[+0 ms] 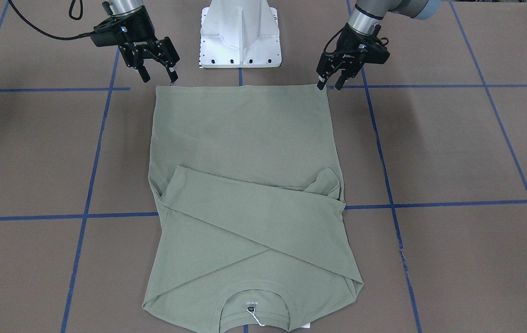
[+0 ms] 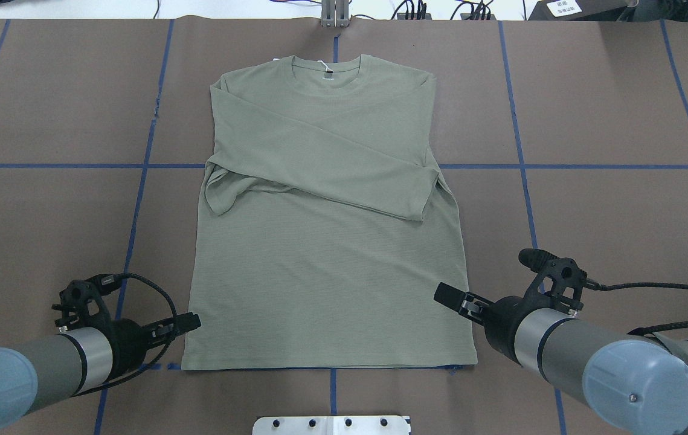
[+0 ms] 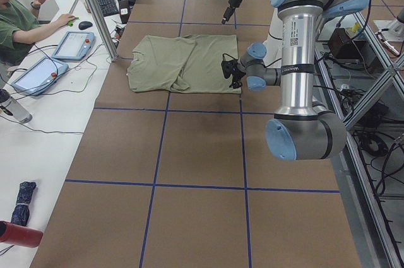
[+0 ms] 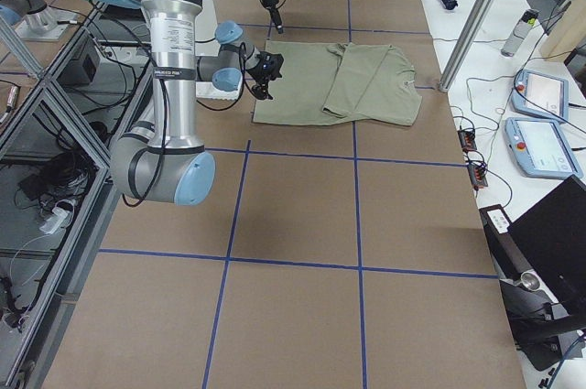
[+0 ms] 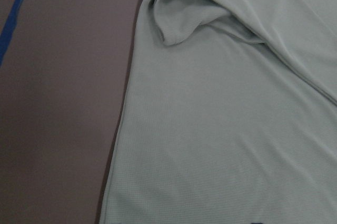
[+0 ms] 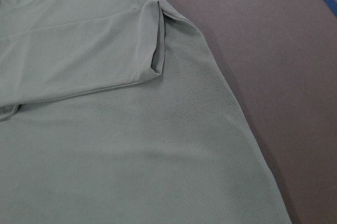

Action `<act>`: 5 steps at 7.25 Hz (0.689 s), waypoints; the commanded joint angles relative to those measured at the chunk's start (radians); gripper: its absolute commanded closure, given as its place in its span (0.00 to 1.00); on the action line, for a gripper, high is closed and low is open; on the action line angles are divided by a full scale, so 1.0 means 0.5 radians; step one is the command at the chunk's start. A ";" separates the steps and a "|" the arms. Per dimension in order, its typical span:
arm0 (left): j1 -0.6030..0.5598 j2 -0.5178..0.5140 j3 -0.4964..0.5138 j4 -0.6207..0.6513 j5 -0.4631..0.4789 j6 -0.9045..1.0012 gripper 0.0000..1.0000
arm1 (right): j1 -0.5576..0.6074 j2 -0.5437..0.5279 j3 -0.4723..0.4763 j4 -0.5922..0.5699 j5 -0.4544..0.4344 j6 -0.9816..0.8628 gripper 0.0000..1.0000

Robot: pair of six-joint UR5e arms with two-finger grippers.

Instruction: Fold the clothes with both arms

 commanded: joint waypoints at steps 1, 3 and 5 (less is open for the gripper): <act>0.042 -0.016 0.049 0.001 0.012 -0.004 0.28 | -0.002 0.001 0.000 0.001 -0.008 0.001 0.01; 0.082 -0.064 0.110 0.001 0.012 -0.001 0.28 | -0.002 0.001 -0.003 0.001 -0.011 0.001 0.01; 0.128 -0.074 0.138 0.001 0.009 0.005 0.28 | -0.002 -0.002 -0.003 0.001 -0.017 0.001 0.01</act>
